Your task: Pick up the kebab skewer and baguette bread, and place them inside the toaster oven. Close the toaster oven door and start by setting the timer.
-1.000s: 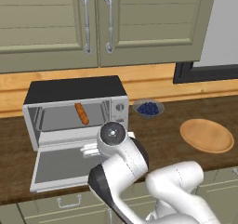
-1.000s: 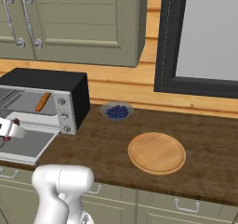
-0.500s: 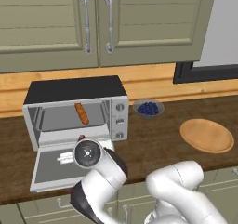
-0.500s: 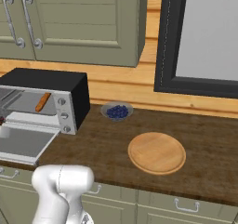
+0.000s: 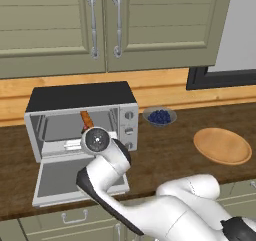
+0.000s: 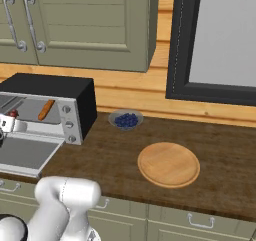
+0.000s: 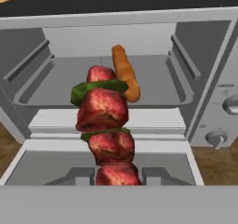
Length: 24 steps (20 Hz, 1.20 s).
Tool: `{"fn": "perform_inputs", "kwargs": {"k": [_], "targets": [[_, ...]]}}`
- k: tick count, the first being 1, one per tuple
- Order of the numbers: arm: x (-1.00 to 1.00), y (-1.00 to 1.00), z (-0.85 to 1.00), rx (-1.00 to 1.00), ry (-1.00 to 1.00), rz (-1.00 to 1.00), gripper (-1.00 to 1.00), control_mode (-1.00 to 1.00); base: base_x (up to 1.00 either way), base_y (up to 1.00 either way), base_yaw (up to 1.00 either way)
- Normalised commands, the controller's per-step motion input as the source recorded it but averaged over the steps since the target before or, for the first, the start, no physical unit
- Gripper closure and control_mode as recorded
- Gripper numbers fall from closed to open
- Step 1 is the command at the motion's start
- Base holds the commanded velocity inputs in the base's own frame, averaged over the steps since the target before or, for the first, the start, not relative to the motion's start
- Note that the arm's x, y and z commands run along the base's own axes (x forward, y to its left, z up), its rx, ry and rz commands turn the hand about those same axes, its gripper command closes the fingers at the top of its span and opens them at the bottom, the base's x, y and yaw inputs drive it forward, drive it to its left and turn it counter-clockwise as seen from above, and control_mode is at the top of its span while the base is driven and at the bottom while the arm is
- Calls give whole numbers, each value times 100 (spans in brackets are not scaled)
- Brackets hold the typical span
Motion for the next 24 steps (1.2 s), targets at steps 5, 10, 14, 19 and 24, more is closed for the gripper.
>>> {"fn": "perform_inputs", "kwargs": {"k": [5,10,14,19,24], "targets": [[42,39,-17,0,0,1,100,-100,0,0,0],[35,38,-17,0,-1,0,100,-100,0,0,0],[47,29,-9,0,-4,0,100,-100,0,0,0],[56,2,0,0,-7,0,100,-100,0,0,0],[42,2,0,0,-7,0,100,-100,0,0,0]]}}
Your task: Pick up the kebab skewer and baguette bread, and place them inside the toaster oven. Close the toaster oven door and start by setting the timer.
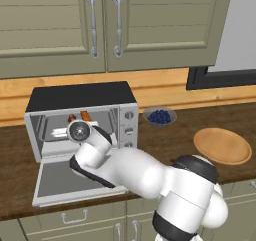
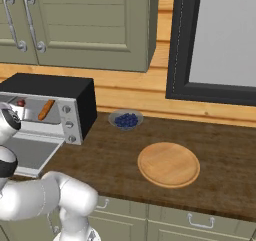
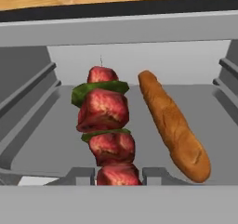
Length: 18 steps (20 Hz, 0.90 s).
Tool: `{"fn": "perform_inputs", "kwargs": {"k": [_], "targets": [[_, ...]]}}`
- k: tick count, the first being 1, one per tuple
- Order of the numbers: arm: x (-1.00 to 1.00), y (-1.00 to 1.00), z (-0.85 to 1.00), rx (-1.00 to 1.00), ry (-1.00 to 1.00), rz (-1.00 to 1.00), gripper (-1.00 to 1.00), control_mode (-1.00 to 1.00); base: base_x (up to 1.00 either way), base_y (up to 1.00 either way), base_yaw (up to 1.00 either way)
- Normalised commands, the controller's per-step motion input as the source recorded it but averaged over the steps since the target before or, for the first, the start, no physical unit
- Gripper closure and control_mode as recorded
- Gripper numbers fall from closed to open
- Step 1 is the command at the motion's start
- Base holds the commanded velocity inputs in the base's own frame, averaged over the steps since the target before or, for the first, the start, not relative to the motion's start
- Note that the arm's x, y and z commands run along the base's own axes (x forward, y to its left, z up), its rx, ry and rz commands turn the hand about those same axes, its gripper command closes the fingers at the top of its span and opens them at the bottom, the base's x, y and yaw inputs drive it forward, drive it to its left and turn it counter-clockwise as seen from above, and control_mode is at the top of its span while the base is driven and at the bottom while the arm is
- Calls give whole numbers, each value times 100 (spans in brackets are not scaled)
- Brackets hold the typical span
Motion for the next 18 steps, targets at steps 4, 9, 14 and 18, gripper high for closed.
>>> {"fn": "perform_inputs", "kwargs": {"k": [4,9,14,18], "targets": [[54,13,0,0,0,0,100,-100,0,0,0],[25,22,-23,0,-1,0,100,-100,0,0,0],[12,21,-30,0,-6,0,100,-100,0,0,0],[38,1,-1,0,-6,0,100,-100,0,0,0]]}}
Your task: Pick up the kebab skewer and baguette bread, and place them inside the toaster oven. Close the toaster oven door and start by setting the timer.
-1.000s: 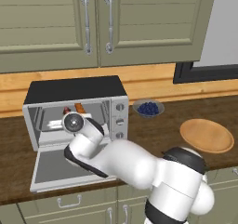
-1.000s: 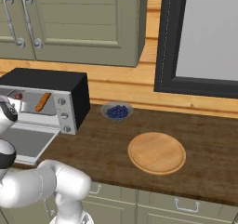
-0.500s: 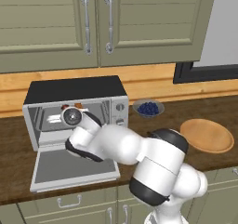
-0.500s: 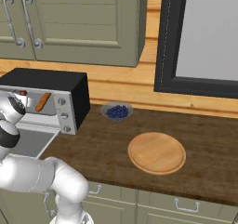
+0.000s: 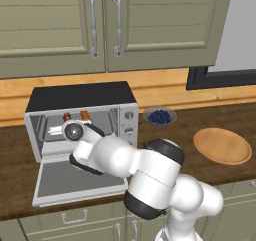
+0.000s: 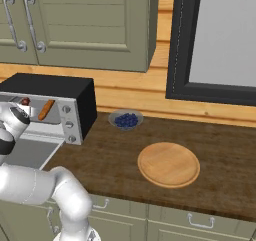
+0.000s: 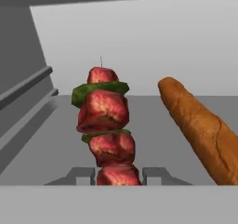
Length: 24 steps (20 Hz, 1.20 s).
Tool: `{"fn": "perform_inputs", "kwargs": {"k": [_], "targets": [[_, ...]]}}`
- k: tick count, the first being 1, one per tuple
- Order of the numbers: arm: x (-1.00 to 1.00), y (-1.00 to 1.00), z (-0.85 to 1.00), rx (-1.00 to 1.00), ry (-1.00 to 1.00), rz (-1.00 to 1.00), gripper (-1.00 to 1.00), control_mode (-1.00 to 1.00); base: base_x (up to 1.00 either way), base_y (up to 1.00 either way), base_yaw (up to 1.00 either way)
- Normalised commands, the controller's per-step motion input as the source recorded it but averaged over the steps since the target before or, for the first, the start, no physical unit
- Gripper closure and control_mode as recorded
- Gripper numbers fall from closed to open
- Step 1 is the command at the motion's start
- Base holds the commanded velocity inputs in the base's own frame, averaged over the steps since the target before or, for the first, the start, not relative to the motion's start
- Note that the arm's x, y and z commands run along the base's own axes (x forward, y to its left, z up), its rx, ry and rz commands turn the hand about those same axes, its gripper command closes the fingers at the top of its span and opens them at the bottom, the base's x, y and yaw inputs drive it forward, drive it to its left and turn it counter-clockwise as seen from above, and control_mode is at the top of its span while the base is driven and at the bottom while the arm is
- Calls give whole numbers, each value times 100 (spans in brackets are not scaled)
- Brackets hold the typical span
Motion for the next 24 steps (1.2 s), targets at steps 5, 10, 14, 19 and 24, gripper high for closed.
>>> {"fn": "perform_inputs", "kwargs": {"k": [5,10,14,19,24], "targets": [[46,1,0,0,-2,0,100,-100,0,0,0],[37,1,0,0,-5,0,100,-100,0,0,0],[7,4,-5,0,-1,0,100,-100,0,0,0],[3,0,0,0,0,0,100,-100,0,0,0],[11,1,0,0,0,0,-100,-100,0,0,0]]}}
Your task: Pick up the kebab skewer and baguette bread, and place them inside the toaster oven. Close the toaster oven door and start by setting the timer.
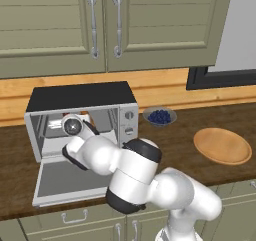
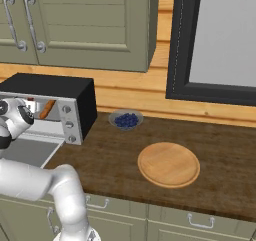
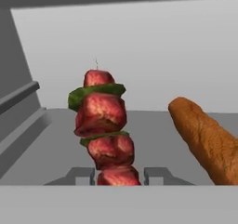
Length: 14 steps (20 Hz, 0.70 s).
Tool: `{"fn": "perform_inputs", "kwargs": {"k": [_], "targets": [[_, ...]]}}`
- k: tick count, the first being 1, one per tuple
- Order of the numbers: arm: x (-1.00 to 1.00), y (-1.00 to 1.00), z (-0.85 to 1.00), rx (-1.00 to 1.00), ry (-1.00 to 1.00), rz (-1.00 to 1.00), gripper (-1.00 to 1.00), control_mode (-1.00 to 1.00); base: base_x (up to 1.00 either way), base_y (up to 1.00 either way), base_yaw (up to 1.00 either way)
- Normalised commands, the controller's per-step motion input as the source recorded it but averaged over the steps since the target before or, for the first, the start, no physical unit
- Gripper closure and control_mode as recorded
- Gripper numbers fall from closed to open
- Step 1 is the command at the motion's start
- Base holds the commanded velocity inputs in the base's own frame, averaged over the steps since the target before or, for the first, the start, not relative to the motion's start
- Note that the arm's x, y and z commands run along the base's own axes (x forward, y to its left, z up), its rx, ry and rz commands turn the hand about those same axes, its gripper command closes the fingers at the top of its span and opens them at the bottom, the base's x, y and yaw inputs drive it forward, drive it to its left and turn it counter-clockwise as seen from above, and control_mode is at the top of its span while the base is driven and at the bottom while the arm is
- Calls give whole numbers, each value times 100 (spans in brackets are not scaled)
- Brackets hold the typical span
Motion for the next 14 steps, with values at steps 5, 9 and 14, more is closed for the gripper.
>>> {"fn": "perform_inputs", "kwargs": {"k": [5,9,14], "targets": [[0,0,0,0,0,0,-100,-100,0,0,0],[0,0,0,0,0,0,-100,-100,0,0,0],[-47,0,0,0,-1,0,-100,-100,0,0,0]]}}
